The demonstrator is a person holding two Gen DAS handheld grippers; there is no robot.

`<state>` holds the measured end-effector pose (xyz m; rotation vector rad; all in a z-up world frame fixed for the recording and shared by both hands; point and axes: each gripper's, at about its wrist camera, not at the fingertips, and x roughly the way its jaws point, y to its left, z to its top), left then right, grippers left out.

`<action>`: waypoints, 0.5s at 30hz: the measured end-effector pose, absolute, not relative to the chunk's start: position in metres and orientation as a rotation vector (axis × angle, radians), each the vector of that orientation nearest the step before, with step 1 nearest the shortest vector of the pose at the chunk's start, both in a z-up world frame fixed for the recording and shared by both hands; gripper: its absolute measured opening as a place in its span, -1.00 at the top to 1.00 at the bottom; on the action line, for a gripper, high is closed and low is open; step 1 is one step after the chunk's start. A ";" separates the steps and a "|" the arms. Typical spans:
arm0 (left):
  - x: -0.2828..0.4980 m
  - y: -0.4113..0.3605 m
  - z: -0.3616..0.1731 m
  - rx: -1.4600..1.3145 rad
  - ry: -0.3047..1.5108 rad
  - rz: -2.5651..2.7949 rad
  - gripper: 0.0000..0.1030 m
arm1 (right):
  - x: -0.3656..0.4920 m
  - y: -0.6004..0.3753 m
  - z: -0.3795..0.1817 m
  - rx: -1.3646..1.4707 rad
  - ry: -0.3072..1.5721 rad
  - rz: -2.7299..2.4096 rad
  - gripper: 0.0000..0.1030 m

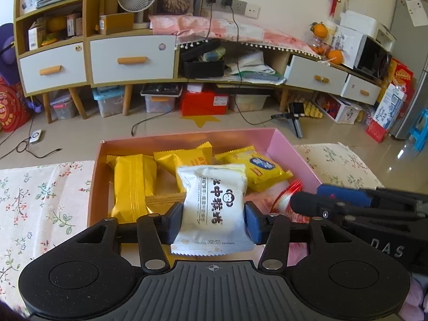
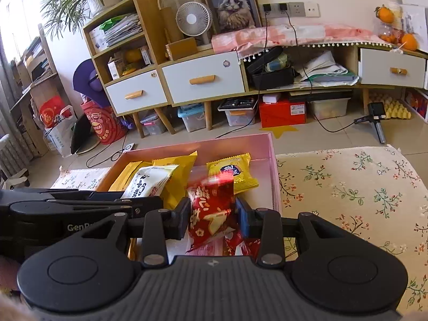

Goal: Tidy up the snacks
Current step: 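Open the left tool in the box while the right tool releases the red candy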

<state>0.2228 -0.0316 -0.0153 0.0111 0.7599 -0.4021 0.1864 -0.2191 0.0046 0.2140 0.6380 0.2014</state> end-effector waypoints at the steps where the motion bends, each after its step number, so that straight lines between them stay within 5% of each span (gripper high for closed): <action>1: 0.221 -0.031 -0.015 0.018 0.758 -0.399 -0.08 | 0.186 -0.220 0.006 0.215 0.637 0.197 0.08; 5: 0.216 -0.028 -0.010 0.022 0.755 -0.386 -0.30 | 0.184 -0.222 0.008 0.220 0.638 0.194 -0.08; 15: 0.189 -0.017 0.006 0.023 0.752 -0.371 -0.46 | 0.167 -0.224 0.019 0.189 0.638 0.176 -0.36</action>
